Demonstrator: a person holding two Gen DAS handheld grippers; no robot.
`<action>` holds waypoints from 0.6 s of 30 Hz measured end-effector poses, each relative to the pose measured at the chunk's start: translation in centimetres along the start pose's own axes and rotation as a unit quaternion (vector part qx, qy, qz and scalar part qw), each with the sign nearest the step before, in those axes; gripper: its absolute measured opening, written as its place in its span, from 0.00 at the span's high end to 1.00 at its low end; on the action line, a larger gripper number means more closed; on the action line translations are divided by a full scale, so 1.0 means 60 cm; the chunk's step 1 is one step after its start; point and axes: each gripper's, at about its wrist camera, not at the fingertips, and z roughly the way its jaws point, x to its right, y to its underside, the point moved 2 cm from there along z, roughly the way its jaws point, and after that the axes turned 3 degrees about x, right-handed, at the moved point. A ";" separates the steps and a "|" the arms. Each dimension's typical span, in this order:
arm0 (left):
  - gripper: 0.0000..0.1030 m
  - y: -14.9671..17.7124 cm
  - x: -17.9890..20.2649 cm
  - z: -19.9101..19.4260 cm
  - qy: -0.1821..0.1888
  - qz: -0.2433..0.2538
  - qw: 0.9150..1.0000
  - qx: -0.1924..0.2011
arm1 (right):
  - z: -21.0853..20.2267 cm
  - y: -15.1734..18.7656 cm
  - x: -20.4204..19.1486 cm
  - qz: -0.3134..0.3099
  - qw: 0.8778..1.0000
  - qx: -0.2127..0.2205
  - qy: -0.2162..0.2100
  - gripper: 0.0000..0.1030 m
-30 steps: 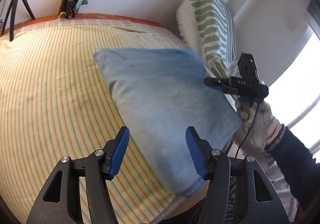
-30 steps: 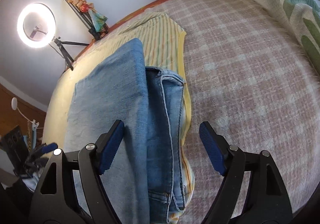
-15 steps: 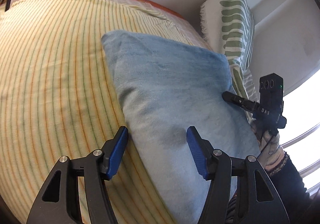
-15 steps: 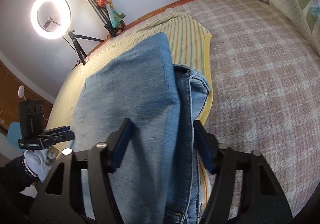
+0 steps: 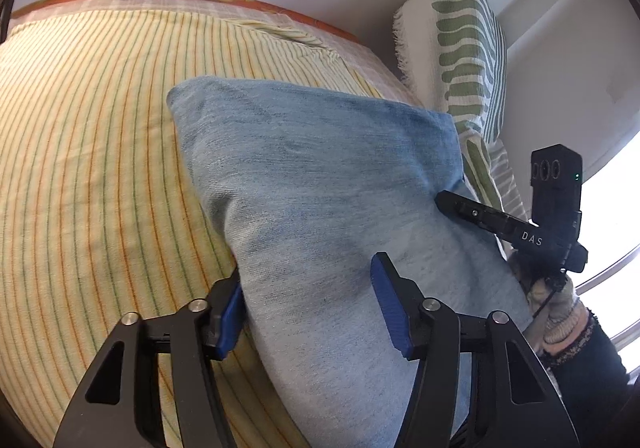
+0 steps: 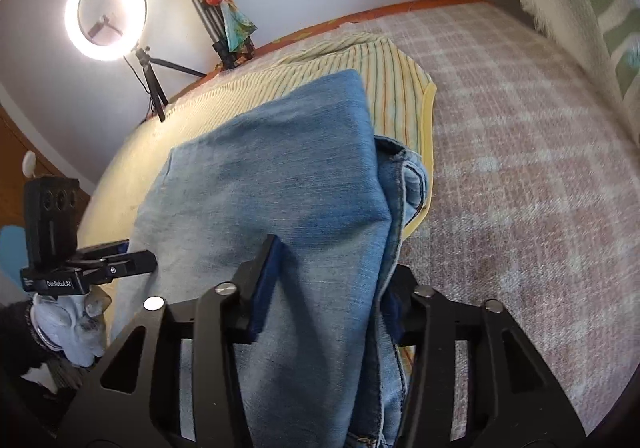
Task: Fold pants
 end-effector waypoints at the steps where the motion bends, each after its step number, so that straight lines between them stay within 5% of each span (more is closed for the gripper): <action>1: 0.61 -0.001 0.004 0.000 -0.001 0.003 1.000 0.004 | -0.002 -0.002 -0.005 -0.003 1.000 -0.001 0.011 0.62; 4: 0.77 -0.012 0.017 -0.003 0.000 0.012 1.000 0.017 | -0.013 -0.009 -0.016 -0.004 0.999 0.003 0.035 0.75; 8: 0.81 -0.017 0.029 -0.014 0.003 0.030 0.999 0.031 | -0.033 -0.014 -0.032 -0.024 0.998 0.014 0.061 0.82; 18: 0.82 -0.015 0.031 -0.015 0.003 0.048 0.998 0.039 | -0.036 -0.013 -0.040 -0.054 0.994 0.015 0.093 0.73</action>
